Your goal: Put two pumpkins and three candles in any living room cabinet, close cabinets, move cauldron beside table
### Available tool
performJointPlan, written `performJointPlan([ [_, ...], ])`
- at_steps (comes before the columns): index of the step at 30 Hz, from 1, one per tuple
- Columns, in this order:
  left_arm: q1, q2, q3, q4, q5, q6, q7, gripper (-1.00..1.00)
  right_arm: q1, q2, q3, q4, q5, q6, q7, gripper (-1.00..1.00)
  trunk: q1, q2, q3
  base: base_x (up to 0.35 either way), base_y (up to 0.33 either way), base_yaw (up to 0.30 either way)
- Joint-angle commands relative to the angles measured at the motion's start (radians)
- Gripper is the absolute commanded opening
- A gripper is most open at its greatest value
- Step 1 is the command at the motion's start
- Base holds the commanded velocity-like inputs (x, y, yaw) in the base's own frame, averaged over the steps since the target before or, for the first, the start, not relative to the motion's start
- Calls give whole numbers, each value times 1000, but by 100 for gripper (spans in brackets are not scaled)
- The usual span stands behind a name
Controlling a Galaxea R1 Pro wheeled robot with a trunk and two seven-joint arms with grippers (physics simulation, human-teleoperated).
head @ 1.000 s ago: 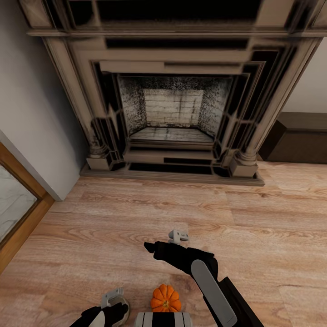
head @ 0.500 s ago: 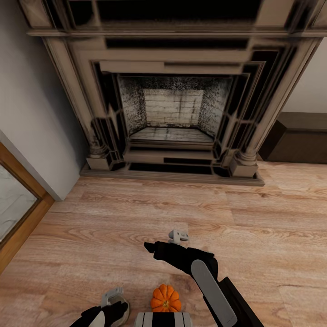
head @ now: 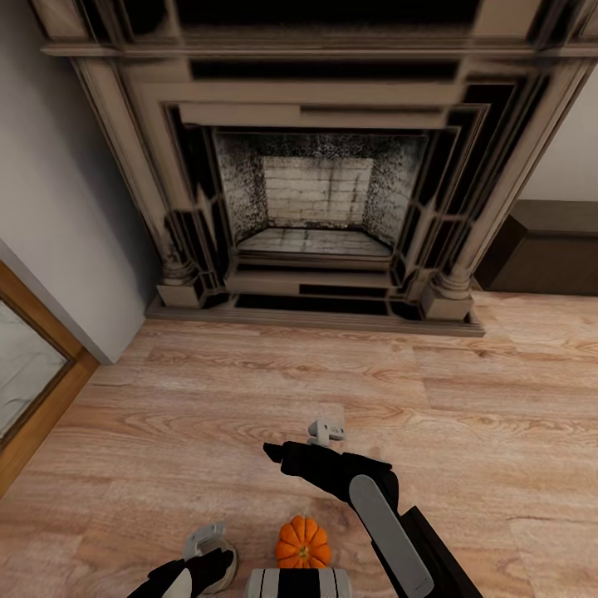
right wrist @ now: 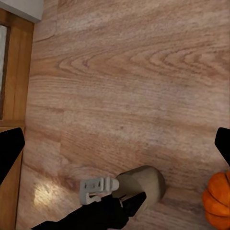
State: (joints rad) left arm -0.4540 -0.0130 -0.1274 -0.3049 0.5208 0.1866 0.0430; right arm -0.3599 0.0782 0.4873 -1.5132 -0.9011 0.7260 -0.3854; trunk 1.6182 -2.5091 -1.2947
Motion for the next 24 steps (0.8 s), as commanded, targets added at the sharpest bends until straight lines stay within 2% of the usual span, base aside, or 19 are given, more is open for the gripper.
performJointPlan([
  [1, 0, 1, -7, -2, 9, 4, 5, 100, -1, 0, 1, -2, -11, 1, -10, 100, 0, 0, -1, 0, 0, 0],
  [18, 0, 1, -6, -2, 9, 4, 5, 100, -1, 0, 0, -2, -11, 1, -10, 100, 0, 0, -1, 0, 0, 0],
  [19, 0, 1, -6, -2, 10, 4, 5, -100, -1, 0, 0, -2, -11, 1, -10, 100, 0, 0, -1, 0, 0, 0],
  [24, 0, 1, -6, -2, 15, 4, 5, -100, -1, 0, 0, -2, -11, 1, -10, 100, 0, 0, -1, 0, 0, 0],
])
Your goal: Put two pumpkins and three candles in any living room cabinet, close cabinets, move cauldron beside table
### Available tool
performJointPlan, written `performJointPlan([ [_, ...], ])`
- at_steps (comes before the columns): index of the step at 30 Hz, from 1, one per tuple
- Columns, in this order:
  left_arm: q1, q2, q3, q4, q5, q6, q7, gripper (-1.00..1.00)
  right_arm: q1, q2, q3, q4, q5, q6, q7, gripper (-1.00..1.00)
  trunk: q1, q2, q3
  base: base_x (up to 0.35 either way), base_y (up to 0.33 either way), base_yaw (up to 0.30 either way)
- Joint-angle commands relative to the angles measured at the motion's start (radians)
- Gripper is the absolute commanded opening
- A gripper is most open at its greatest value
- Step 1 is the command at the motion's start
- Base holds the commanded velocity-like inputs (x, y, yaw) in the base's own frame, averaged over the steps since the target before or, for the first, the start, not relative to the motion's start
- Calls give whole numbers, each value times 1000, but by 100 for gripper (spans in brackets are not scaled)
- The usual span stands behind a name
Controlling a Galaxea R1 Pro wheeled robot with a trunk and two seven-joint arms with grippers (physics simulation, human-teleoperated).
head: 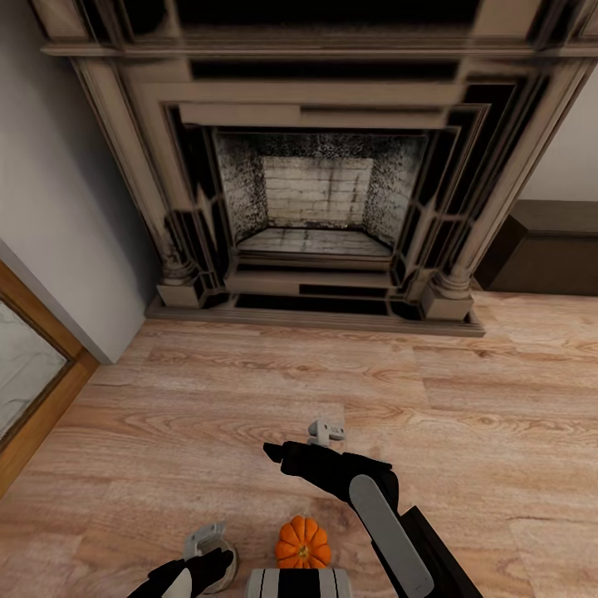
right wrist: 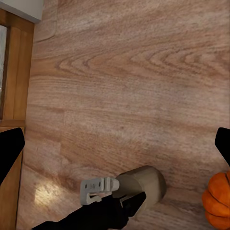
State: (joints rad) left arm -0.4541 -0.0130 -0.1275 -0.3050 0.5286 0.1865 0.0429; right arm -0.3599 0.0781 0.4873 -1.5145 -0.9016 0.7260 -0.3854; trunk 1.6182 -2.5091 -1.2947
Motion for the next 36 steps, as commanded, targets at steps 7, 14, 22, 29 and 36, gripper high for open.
performJointPlan([
  [7, 0, 1, -6, -2, 8, 4, 5, -100, -1, 0, 1, -1, -10, 1, -10, 100, 0, 0, -1, 0, 0, 0],
  [14, 0, 1, -6, -2, 7, 4, 5, -100, -1, 0, 1, -1, -10, 1, -10, 100, 0, 0, -1, 0, 0, 0],
  [22, 0, 2, -5, -2, 6, 5, 5, -100, -1, 0, 1, -1, -10, 1, -10, 100, -4, 2, 30, 0, 0, 0],
  [29, 0, 2, -5, -2, 7, 5, 5, -100, -1, 0, 1, -1, -10, 1, -10, 100, -7, 3, 57, 0, 0, 0],
  [36, 0, 8, 0, -3, 12, 13, 3, -100, -1, 0, 1, -1, -10, 1, -10, 100, -10, 5, 84, 0, 0, 0],
])
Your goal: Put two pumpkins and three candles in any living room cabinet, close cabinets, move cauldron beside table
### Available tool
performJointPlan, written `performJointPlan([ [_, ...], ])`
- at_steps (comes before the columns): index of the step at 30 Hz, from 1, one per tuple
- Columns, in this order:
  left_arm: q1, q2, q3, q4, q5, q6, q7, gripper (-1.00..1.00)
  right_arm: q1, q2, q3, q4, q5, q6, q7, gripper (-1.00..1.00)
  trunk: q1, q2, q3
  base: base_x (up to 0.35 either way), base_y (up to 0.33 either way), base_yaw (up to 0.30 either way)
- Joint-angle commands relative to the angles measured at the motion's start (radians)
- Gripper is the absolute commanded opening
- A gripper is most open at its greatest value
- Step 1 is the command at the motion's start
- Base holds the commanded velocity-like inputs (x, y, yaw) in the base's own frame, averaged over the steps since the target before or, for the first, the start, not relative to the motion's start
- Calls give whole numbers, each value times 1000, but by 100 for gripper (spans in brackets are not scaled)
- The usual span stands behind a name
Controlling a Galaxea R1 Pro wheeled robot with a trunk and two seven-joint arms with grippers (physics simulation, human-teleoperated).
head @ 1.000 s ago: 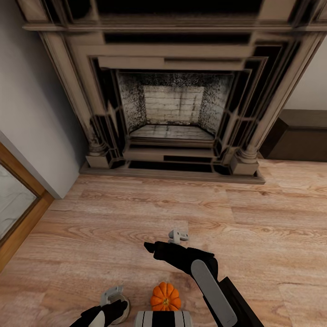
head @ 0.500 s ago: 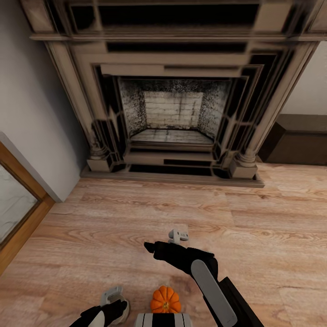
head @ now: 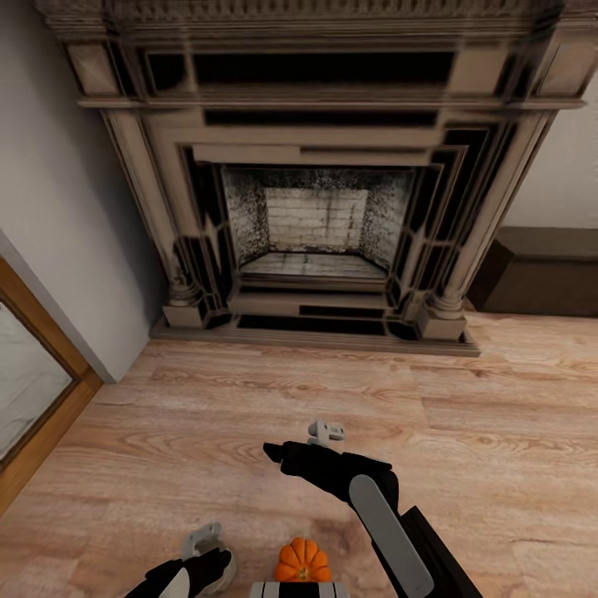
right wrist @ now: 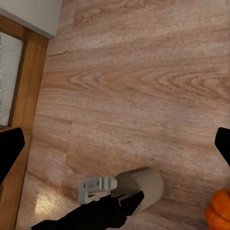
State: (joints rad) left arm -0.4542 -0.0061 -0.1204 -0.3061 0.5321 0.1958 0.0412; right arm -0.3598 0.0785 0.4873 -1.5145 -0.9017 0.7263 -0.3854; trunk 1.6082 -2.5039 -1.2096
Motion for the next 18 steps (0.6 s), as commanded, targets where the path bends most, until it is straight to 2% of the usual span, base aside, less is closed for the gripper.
performJointPlan([
  [1, 0, 1, -6, -2, 9, 5, 4, -100, -1, 1, 1, -1, -11, 2, -10, 100, -1, 0, 3, 0, 0, 0],
  [7, 0, 4, -3, -2, 12, 10, 2, -100, -1, 1, 1, 0, -11, 2, -10, 100, -3, 1, 26, -30, 0, 0],
  [18, 0, 6, -2, -6, 11, 11, 0, -100, -1, 1, -1, 0, -11, 2, -7, 100, -8, 4, 69, -307, 0, 0],
])
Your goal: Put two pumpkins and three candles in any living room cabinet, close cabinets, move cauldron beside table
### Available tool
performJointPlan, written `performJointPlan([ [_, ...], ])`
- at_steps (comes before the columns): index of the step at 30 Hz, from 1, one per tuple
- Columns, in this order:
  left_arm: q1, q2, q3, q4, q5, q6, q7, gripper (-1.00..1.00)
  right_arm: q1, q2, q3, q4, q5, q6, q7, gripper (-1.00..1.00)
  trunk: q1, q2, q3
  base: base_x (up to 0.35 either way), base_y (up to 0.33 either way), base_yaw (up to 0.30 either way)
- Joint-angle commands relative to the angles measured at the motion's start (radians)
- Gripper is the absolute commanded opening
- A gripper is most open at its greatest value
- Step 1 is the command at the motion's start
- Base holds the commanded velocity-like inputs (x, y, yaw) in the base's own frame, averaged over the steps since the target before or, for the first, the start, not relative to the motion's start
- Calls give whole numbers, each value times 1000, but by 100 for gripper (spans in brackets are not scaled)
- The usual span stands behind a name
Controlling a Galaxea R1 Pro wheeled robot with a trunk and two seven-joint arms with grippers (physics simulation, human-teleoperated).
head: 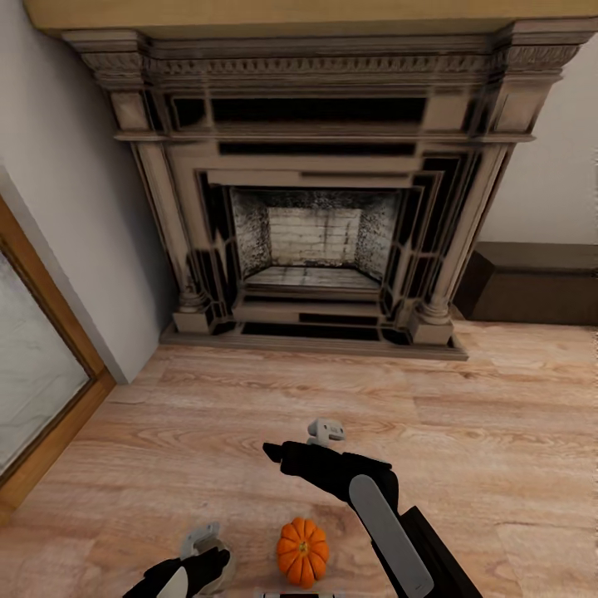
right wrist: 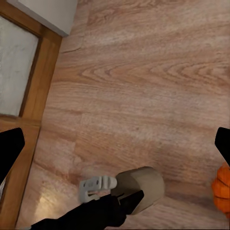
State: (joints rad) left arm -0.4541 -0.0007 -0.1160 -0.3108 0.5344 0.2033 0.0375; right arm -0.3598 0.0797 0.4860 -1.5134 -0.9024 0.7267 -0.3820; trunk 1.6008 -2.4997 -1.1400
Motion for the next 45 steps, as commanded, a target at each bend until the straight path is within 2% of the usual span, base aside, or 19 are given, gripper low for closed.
performJointPlan([
  [1, 0, 1, -7, -2, 9, 3, 4, -100, -1, 0, 0, -1, -10, 1, -10, 100, -5, 7, 2, -322, 0, 0],
  [6, 0, 2, -7, -2, 9, 4, 4, -100, -1, 0, -2, -1, -17, 0, -9, 100, -24, 42, 18, -120, 0, 0],
  [11, 0, 4, -7, -3, 9, 4, 0, -100, -1, 1, -5, -1, -91, 0, -11, 100, -43, 77, 34, -12, 0, 0],
  [17, 0, 6, -4, -4, 9, 4, -2, -100, -1, 0, -11, -2, -106, -1, -12, 100, -66, 119, 53, 0, 0, 0],
  [19, 0, 10, -4, -5, 9, 4, -2, -100, -1, -1, -42, -4, -108, -1, -11, 100, -74, 133, 59, 0, 0, 0],
  [21, 0, 21, -4, -7, 14, 5, -4, -100, -1, -1, -89, -6, -109, 0, -9, 100, -81, 147, 65, 0, 0, 0],
  [24, -1, 55, -4, -11, 48, 22, -9, -100, -1, -4, -181, -14, -112, 7, 4, 100, -93, 168, 75, 0, 0, 0],
  [27, -4, 100, -5, -49, 90, 96, -11, -100, -1, -9, -268, -21, -115, 38, 18, 100, -104, 189, 84, 0, 0, 0],
  [29, -5, 148, -4, -138, 129, 199, -11, -100, -1, -10, -324, -21, -116, 65, 27, 100, -112, 203, 90, 0, 0, 0],
  [31, -6, 206, -3, -262, 194, 345, -11, -100, -1, -10, -365, -22, -116, 86, 35, 100, -120, 217, 96, 0, 0, 0],
  [33, -5, 270, -2, -392, 280, 490, -11, -100, -1, -10, -387, -21, -116, 96, 39, 100, -127, 231, 103, 0, 0, 0],
  [34, -6, 286, -2, -422, 302, 521, -11, -100, -1, -11, -391, -21, -117, 97, 39, 100, -131, 238, 106, 0, 0, 0],
  [35, -5, 314, -2, -478, 349, 577, -10, -100, -1, -11, -395, -20, -117, 99, 40, 100, -135, 245, 109, 0, 0, 0],
  [36, -6, 351, -1, -549, 414, 651, -10, -100, -1, -11, -399, -20, -117, 101, 41, 100, -139, 252, 112, 0, 0, 0],
  [37, -5, 374, 5, -588, 457, 700, -10, -100, -1, -11, -401, -20, -117, 102, 41, 100, -143, 259, 115, 0, 0, 0],
  [38, -5, 385, 10, -603, 477, 718, -10, -100, -1, -11, -401, -19, -117, 102, 41, 100, -146, 266, 118, 0, 0, 0],
  [41, -2, 436, 55, -655, 584, 775, -10, -100, -1, -11, -403, -18, -117, 103, 41, 100, -158, 287, 128, 0, 0, 0],
  [42, 0, 462, 75, -669, 650, 791, -10, -100, -1, -11, -403, -15, -116, 102, 41, 100, -162, 294, 131, 0, 0, 0],
  [45, 0, 464, 75, -674, 667, 795, -10, -100, -1, -11, -403, -13, -117, 101, 41, 100, -173, 315, 140, 0, 0, 0],
])
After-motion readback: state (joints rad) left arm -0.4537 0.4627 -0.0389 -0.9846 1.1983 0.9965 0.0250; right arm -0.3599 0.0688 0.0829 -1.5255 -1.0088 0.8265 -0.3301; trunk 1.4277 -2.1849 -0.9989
